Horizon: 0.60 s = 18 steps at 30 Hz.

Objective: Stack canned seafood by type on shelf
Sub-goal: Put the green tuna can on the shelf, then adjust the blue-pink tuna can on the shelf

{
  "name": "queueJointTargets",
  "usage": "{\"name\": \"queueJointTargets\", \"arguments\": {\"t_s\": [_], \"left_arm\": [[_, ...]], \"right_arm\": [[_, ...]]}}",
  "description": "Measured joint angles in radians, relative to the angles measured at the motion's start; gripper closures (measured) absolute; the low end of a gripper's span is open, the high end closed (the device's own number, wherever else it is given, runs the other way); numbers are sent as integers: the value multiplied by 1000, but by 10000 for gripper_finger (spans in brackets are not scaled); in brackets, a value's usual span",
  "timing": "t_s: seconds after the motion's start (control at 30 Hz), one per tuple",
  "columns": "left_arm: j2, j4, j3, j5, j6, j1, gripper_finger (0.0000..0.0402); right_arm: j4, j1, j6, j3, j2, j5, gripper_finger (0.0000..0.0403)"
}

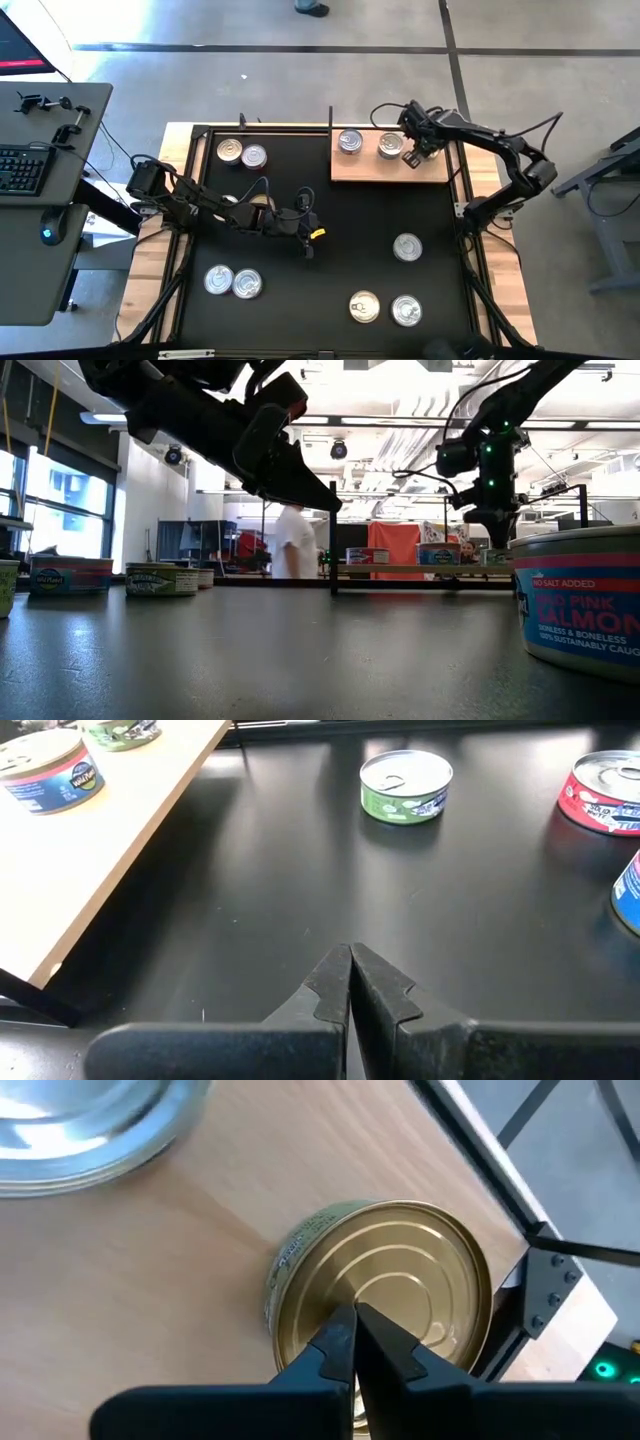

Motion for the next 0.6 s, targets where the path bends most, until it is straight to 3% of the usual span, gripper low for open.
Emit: {"name": "queueJointTargets", "arguments": {"t_s": [0.33, 0.5, 0.6], "left_arm": [[0, 0, 0, 0, -10, 0, 401], [0, 6, 0, 0, -9, 0, 401], [0, 9, 0, 0, -9, 0, 401]], "right_arm": [[100, 30, 15, -2, -103, -17, 403], [224, 64, 38, -7, -121, -261, 403], [315, 91, 45, -27, -89, -321, 403]]}}
